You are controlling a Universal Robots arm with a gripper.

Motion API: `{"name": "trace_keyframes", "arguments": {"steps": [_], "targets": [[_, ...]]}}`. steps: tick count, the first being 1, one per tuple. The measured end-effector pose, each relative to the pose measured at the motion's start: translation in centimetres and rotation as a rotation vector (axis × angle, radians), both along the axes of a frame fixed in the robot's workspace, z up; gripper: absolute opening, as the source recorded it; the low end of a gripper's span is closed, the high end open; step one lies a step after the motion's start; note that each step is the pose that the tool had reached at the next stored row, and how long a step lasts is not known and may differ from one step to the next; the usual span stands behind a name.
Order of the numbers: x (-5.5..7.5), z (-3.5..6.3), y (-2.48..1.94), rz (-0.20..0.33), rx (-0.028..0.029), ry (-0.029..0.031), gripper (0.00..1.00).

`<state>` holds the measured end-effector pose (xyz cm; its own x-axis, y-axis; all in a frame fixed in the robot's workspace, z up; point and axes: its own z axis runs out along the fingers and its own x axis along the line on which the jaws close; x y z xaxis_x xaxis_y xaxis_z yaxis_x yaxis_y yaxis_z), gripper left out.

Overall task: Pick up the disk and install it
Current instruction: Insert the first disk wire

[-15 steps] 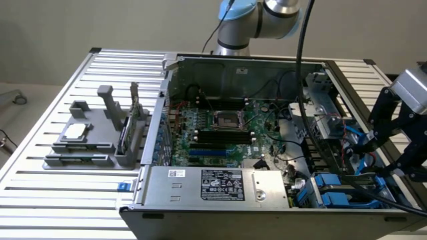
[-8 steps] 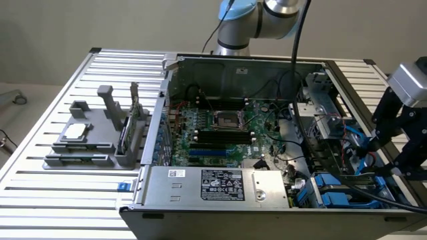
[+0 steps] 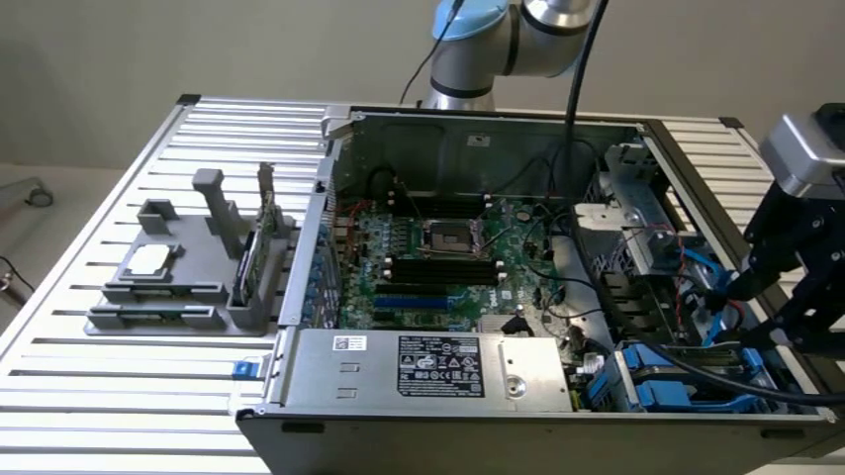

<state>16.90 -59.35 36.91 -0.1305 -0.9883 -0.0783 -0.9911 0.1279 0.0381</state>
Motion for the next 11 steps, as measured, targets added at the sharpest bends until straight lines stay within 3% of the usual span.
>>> {"name": "trace_keyframes", "arguments": {"steps": [11], "targets": [[0.0,-0.01,-0.01,-0.186,0.0,0.0001,0.48]]}}
